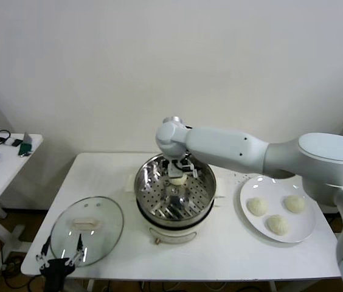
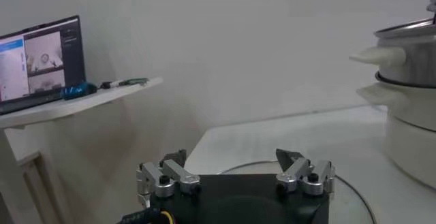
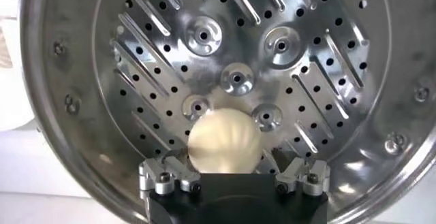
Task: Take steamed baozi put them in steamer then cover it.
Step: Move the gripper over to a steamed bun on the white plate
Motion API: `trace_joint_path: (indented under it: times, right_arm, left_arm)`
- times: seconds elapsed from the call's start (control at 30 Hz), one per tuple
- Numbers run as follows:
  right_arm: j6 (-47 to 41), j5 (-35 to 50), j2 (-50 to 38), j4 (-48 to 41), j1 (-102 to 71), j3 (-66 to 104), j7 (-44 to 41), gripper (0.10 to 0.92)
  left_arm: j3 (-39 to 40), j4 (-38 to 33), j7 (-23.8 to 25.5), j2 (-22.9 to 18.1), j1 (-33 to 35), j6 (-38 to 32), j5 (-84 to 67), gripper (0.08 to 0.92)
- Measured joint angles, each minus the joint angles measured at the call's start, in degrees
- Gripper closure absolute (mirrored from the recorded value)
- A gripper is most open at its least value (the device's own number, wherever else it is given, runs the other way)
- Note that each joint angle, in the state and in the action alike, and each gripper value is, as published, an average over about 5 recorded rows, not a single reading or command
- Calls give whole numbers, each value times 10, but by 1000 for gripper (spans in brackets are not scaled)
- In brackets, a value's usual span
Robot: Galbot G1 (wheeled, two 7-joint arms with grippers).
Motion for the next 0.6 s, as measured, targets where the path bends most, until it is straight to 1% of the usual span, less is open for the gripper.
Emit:
trace_joint_path:
  times: [0.13, 0.23, 0.43, 0.6]
  right_arm:
    - [-11, 42, -21, 3, 30, -8, -9, 203]
    - [-28, 95, -43, 2, 62, -26, -13, 203]
    - [-87, 258, -101, 0, 126, -90, -10, 203]
    - [-148, 380, -166, 6, 151, -141, 13, 203]
  left_arm:
    - [1, -1, 0, 0, 0, 1, 1, 177]
    - [1, -2, 0, 0, 0, 2, 1, 177]
    - [4, -5, 0, 2, 2, 3, 2, 177]
    - [8, -5, -2, 4, 1, 3, 3, 177]
